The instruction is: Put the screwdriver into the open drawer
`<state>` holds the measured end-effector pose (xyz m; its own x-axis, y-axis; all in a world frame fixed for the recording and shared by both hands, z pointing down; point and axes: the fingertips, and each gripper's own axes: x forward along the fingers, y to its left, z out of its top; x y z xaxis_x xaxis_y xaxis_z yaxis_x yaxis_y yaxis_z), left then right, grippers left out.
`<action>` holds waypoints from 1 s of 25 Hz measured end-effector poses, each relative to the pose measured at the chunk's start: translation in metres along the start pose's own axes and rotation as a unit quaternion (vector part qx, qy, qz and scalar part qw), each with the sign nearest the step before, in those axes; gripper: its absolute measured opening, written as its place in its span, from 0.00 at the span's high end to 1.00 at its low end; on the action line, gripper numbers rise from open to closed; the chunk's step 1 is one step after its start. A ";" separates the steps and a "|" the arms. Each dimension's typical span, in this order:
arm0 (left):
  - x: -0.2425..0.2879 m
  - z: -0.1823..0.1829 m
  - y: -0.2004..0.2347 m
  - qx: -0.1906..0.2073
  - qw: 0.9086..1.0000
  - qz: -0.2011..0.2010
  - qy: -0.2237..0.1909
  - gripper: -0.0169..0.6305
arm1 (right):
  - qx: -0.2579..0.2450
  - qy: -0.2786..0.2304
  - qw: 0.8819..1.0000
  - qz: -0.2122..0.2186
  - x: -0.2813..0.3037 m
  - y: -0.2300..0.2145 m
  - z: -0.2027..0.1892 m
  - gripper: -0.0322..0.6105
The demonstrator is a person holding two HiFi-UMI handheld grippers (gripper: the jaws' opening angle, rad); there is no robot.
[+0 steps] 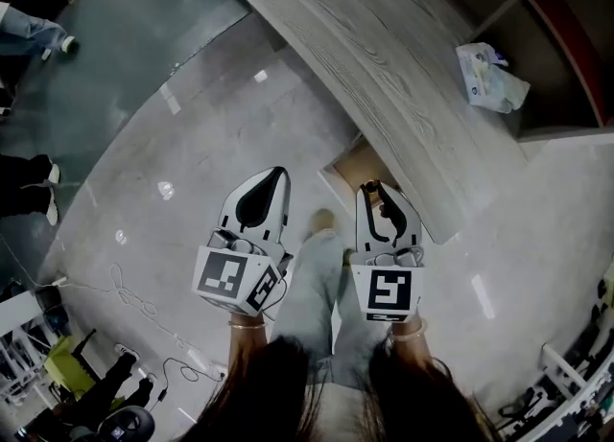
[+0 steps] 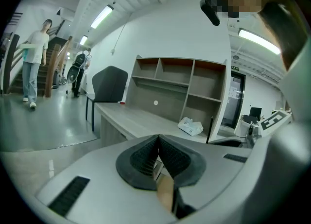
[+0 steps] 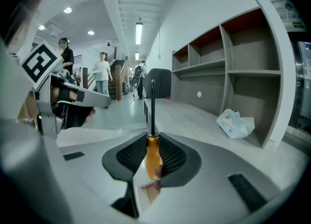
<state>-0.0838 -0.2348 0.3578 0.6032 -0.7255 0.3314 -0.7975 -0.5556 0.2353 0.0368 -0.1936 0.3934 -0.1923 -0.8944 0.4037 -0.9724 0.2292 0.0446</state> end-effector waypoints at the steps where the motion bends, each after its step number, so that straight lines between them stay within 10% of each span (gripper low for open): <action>1: 0.002 -0.005 0.003 -0.001 1.000 0.001 0.003 0.95 | -0.001 0.004 1.000 0.000 0.003 0.001 -0.007 0.81; 25: 0.062 -0.109 0.055 -0.010 0.998 0.001 0.054 0.95 | -0.048 0.116 0.992 -0.010 0.073 -0.010 -0.164 0.81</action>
<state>-0.0918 -0.2659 0.4912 0.5967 -0.6782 0.4289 -0.8000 -0.5448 0.2515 0.0542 -0.1984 0.5727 -0.1268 -0.7888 0.6014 -0.9563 0.2583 0.1371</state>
